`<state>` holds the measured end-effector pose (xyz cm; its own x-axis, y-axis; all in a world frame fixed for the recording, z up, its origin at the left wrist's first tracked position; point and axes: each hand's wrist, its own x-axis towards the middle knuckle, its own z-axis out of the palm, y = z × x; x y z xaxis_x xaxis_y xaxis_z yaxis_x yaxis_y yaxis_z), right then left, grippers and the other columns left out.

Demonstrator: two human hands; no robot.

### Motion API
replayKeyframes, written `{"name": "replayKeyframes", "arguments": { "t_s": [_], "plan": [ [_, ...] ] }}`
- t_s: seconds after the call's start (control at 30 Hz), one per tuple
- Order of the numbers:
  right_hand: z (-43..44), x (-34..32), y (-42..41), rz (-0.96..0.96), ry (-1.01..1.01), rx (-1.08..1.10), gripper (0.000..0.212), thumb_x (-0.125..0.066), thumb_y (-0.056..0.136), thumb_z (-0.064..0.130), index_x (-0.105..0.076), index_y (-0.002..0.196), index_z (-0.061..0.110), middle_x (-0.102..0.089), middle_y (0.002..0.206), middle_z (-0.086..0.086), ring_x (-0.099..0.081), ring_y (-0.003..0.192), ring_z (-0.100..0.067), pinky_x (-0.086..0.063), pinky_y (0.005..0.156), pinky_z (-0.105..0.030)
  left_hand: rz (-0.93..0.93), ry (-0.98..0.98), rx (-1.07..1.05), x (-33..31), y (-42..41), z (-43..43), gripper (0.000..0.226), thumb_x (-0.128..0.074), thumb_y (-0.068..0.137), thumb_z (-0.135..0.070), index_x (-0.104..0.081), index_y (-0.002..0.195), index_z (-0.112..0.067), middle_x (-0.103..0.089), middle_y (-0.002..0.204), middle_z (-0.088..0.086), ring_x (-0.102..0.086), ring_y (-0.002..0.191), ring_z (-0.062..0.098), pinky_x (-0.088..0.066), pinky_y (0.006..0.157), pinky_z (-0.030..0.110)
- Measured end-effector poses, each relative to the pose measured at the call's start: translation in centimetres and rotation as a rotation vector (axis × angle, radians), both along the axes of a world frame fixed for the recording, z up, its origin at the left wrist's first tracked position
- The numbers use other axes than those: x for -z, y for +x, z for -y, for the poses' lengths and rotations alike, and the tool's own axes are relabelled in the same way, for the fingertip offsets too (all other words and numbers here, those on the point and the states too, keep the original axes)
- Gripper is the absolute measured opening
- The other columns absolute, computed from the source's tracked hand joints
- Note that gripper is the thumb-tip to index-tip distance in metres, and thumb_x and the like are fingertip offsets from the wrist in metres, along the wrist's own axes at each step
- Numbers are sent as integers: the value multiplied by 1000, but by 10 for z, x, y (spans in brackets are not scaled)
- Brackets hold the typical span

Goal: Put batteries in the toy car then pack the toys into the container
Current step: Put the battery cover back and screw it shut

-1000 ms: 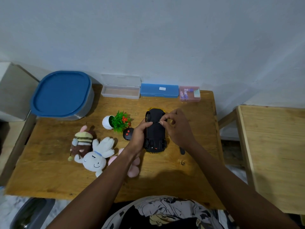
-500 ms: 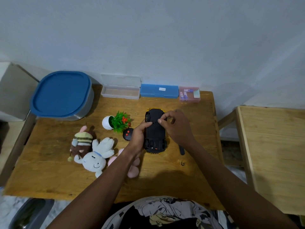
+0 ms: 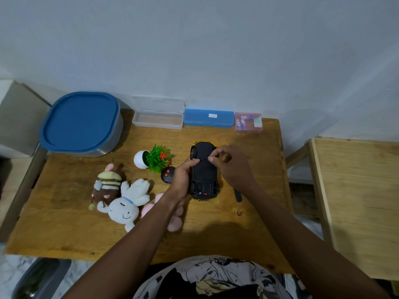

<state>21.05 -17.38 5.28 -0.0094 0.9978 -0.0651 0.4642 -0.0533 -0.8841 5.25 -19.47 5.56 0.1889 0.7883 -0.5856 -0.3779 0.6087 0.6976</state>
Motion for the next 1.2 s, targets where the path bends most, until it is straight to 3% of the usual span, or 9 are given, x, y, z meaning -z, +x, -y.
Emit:
{"name": "replayKeyframes", "arguments": {
  "t_s": [0.5, 0.73, 1.0, 1.1, 1.2],
  "plan": [
    [1, 9, 2, -9, 60, -6, 9, -73, 85, 29, -66, 83, 36, -62, 94, 1, -53, 76, -11, -44, 69, -23, 35, -33, -20, 0, 2, 2, 46, -41, 101, -25, -52, 138, -1, -68, 109, 17, -69, 86, 28, -61, 68, 37],
    [3, 6, 5, -5, 38, -12, 7, -70, 87, 30, -67, 84, 35, -61, 96, 0, -52, 75, -7, -39, 67, -8, 45, -56, -6, 2, 3, 3, 47, -41, 100, -28, -56, 135, 0, -70, 107, 18, -70, 84, 29, -61, 67, 38],
    [4, 0, 8, -95, 78, 68, 7, -68, 91, 24, -68, 91, 30, -61, 96, 0, -53, 78, -2, -42, 66, -11, 70, -78, -7, 9, 2, 4, 45, -41, 100, -30, -61, 127, -1, -71, 103, 18, -70, 79, 31, -60, 65, 38],
    [7, 7, 16, -18, 71, 128, 10, -65, 92, 25, -65, 91, 34, -63, 96, 3, -56, 87, -4, -44, 70, -19, 59, -83, -11, 15, 4, 4, 43, -40, 100, -30, -62, 124, -2, -70, 101, 17, -69, 79, 30, -59, 67, 38],
    [15, 22, 30, 186, -77, 172, 12, -64, 92, 29, -67, 103, 25, -62, 103, 4, -57, 89, -7, -45, 73, -24, 39, -106, -18, 19, 8, 4, 39, -39, 99, -29, -64, 118, -5, -70, 97, 13, -67, 77, 28, -57, 68, 36]
  ]
}}
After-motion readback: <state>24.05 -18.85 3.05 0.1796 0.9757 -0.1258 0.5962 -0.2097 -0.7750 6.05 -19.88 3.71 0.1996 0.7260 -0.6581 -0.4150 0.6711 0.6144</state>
